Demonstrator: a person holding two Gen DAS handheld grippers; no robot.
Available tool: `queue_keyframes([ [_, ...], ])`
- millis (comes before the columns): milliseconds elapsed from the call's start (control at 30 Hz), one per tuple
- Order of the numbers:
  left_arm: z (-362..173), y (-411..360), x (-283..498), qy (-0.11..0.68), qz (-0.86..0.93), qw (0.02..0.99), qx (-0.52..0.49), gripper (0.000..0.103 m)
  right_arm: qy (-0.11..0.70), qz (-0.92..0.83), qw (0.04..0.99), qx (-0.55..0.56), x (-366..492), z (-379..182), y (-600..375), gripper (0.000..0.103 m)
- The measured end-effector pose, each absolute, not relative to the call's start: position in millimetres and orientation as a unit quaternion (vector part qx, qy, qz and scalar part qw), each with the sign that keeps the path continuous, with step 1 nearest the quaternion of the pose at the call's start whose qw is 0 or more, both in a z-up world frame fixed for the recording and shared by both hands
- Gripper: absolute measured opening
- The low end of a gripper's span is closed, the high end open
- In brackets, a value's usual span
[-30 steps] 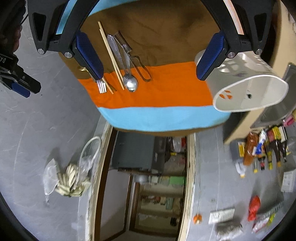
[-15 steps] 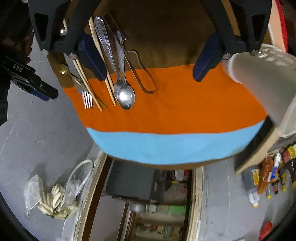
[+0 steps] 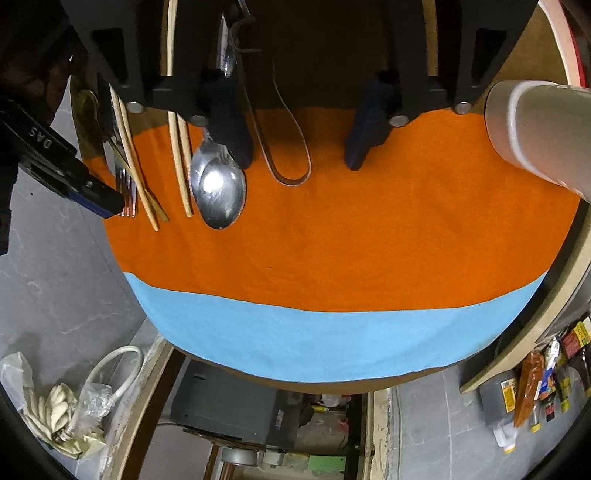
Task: Organize utensils
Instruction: 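Move the left tool toward the metal tongs while the right tool approaches the fork, then close the left tool on the tongs while the right tool grasps the fork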
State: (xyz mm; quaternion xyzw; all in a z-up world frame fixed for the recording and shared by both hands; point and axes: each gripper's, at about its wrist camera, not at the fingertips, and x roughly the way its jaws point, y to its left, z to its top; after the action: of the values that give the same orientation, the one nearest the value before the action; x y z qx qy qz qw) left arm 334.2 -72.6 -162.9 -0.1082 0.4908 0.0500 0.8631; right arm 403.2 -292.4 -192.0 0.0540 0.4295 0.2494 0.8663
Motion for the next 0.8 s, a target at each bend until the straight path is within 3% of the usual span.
queue_keyframes([
  [133, -162.0, -71.6, 340.5, 0.505, 0.041, 0.854, -0.116, 0.033, 0.439, 0.27, 0.855, 0.058, 408.0, -198.4, -287.3, 0.022],
  [333, -163.3, -74.9, 351.1, 0.529, 0.043, 0.84, -0.115, 0.027, 0.451, 0.287, 0.843, 0.058, 411.1, -203.5, -290.9, 0.017],
  [500, -161.4, -71.0, 355.3, 0.538, 0.03, 0.832, -0.134, 0.025, 0.461, 0.293, 0.836, 0.05, 413.0, -201.8, -287.1, 0.013],
  [633, -158.3, -64.5, 349.1, 0.531, 0.018, 0.831, -0.164, 0.024, 0.459, 0.296, 0.836, 0.049, 410.7, -194.9, -285.7, 0.004],
  [800, -146.5, -62.8, 333.3, 0.51, 0.006, 0.844, -0.168, 0.024, 0.45, 0.291, 0.842, 0.055, 399.8, -181.9, -286.2, 0.003],
])
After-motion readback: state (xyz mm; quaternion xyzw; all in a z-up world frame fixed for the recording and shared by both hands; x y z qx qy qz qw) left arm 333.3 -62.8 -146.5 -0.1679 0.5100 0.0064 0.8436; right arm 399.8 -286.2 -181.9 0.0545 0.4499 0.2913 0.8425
